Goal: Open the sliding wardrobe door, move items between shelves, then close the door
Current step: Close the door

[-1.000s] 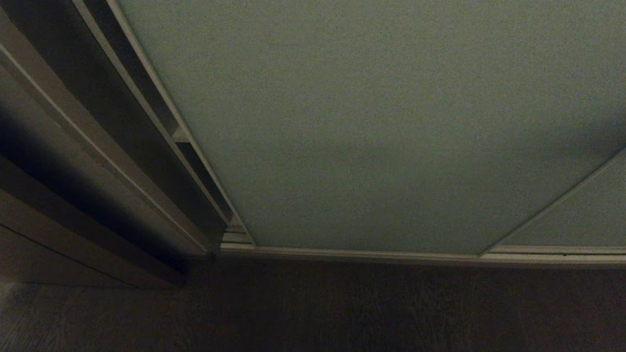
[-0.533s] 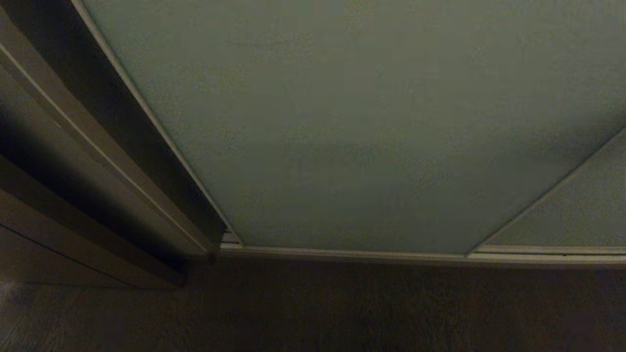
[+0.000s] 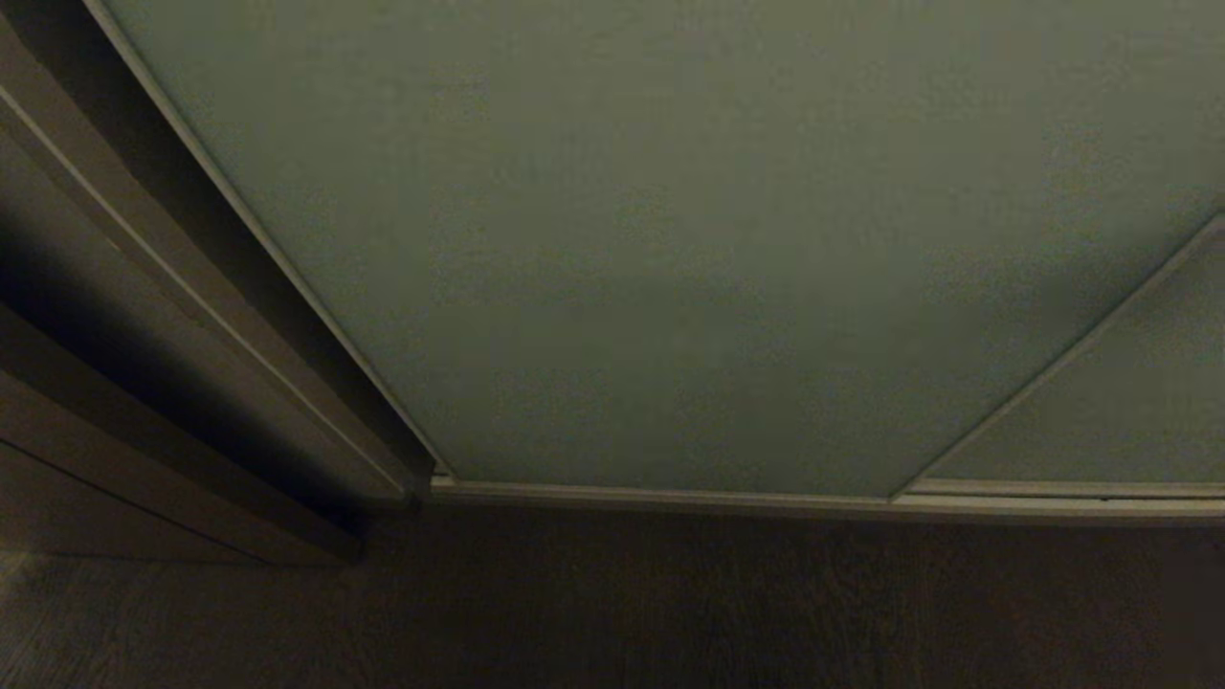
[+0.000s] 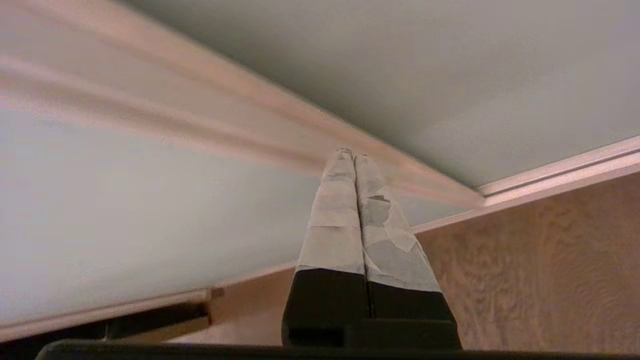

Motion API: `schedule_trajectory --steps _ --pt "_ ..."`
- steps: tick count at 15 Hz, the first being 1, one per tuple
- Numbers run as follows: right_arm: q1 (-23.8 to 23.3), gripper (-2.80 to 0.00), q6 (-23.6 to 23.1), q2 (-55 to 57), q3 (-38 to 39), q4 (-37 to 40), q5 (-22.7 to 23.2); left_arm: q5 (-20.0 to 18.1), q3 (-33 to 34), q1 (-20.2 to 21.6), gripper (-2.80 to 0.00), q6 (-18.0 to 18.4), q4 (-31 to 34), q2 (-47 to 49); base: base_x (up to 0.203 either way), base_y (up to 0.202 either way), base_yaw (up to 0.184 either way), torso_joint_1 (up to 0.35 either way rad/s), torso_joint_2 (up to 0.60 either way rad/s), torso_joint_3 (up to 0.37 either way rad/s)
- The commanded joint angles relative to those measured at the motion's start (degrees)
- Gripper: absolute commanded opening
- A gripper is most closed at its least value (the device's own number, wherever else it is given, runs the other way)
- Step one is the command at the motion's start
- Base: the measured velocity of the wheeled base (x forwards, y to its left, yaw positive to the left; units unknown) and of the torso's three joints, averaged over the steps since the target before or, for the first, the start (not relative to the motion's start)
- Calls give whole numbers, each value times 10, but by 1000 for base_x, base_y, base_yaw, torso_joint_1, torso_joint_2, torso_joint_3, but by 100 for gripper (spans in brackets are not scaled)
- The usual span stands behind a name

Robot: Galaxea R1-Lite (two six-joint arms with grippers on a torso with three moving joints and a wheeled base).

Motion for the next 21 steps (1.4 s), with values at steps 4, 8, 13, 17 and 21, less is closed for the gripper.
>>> schedule_trajectory --steps 4,8,13,17,21 --pt "37 -280 1 -12 14 -1 1 -1 0 1 -280 0 0 1 0 0 0 0 0 0" --pt "45 -280 1 -7 13 -1 1 -1 0 0 -280 0 0 1 0 0 0 0 0 0" --pt "46 -280 -13 -72 65 -12 2 -1 0 0 -280 0 0 1 0 0 0 0 0 0" --pt "71 -280 -119 -185 180 -10 -8 -1 0 1 -280 0 0 1 0 0 0 0 0 0" --pt "163 -280 -231 -367 352 -9 -105 -1 0 0 -280 0 0 1 0 0 0 0 0 0"
